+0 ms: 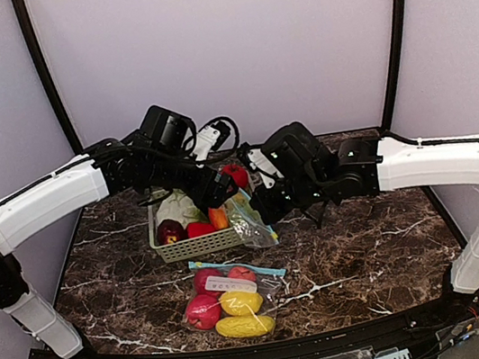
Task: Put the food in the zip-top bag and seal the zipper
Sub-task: Pass from the right arm to the left
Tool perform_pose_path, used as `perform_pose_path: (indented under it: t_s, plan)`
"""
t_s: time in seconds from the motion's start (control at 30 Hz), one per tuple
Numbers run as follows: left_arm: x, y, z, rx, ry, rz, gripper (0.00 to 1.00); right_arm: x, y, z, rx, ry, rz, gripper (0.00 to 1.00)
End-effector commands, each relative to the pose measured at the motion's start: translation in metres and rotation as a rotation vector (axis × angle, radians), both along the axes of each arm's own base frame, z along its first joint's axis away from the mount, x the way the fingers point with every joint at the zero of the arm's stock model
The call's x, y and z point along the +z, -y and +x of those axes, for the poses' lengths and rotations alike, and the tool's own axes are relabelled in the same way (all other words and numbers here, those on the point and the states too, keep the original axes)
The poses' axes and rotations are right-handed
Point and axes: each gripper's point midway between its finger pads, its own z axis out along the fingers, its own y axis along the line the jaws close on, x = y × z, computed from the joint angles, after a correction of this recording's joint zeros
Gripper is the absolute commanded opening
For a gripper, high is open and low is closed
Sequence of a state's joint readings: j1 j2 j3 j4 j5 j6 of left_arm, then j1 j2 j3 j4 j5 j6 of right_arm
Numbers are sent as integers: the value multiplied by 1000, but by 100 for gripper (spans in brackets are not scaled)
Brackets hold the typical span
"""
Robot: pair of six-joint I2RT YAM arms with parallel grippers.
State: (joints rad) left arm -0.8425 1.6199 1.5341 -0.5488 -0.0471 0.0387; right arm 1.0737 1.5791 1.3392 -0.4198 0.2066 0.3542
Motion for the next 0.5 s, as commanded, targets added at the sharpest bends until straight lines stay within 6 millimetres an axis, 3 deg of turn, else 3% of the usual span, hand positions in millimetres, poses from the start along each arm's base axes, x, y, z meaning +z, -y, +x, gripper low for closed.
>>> perform_pose_path:
  t_s: [0.0,0.2,0.37,0.47]
  plan:
    - [4,3,0,-56,22,23,89,7,-6,-3,23,12,7,0]
    - [-1,0,1,-76,26,45,63,6,-5,-3,22,12,2,0]
    - [-4,-2,1,-82,34,64,51,6,-7,-4,34,10,1,0]
    - [-6,-2,0,-91,38,70,36,6,-7,-4,37,11,-2,0]
